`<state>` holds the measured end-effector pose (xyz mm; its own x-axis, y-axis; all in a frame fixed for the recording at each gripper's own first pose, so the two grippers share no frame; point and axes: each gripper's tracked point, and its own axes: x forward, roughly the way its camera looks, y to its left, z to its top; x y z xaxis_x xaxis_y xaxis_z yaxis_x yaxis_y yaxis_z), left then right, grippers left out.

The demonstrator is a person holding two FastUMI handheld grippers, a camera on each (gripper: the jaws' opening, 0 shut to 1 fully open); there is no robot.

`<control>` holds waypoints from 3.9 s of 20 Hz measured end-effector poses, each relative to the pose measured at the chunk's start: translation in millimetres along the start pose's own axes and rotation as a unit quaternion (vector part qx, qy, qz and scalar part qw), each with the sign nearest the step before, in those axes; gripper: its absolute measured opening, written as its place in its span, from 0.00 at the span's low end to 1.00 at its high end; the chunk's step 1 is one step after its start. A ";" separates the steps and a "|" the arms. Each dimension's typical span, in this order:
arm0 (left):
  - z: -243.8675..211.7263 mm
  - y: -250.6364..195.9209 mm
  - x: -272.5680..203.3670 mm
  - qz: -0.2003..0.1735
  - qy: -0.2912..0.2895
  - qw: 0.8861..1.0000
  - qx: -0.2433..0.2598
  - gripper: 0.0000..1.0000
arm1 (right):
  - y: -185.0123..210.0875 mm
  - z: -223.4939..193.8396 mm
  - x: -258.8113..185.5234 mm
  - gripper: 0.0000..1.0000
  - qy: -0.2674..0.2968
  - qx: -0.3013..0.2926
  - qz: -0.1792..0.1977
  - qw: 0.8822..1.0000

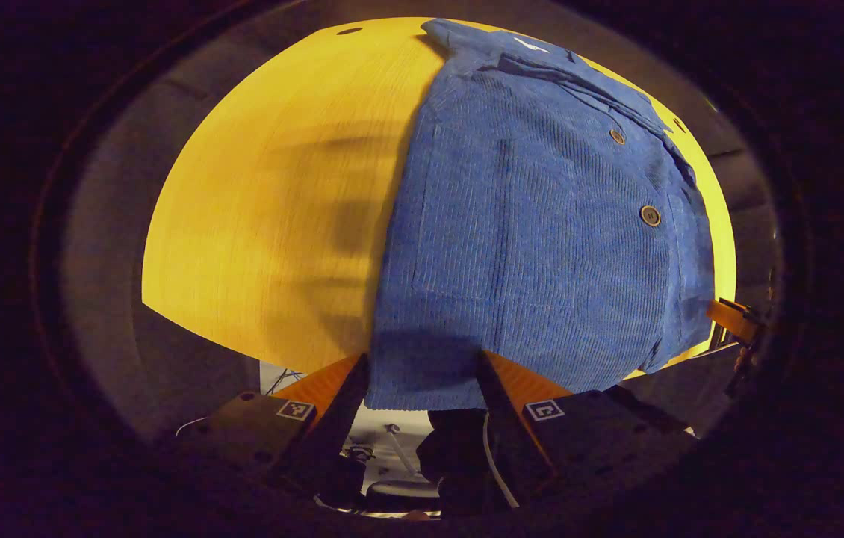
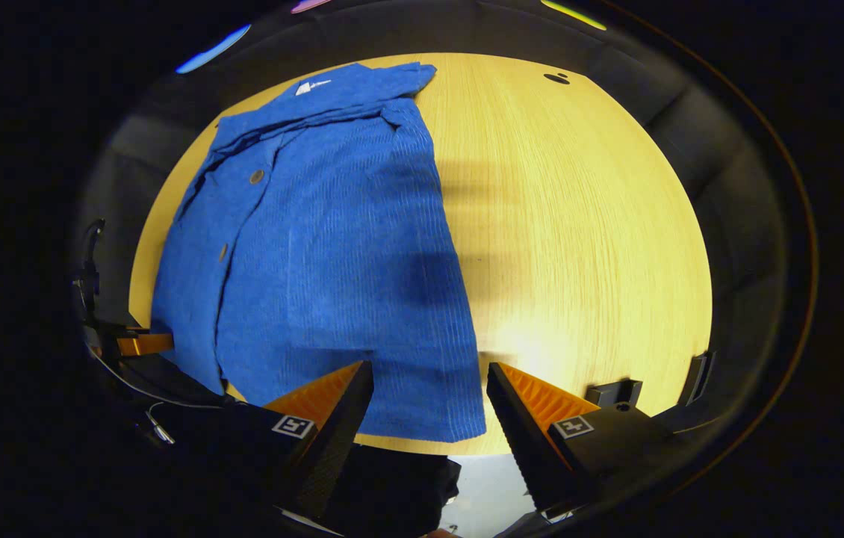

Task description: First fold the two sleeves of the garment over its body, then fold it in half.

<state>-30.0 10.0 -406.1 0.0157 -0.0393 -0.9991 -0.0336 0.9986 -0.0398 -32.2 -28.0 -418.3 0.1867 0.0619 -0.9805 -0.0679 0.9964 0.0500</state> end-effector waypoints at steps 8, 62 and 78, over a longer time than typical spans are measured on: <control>7.4 -2.8 -0.3 0.004 0.007 1.000 0.014 0.85 | -3.4 -16.7 14.7 0.94 0.044 -0.003 -0.017 0.999; 526.5 -9.2 -113.9 -0.104 -0.201 0.968 -0.108 0.00 | 60.6 522.7 59.8 0.08 -0.182 0.015 0.074 0.980; 505.8 -5.4 -191.6 -0.051 -0.348 0.934 -0.061 0.84 | 66.6 547.2 -36.9 0.98 -0.343 -0.077 0.049 0.935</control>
<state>472.6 29.5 -207.1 0.6691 -0.0599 -0.7408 -0.1096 0.9779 -0.1780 492.8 67.4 -274.6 0.7534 0.2265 -0.6174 -0.2477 0.9674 0.0526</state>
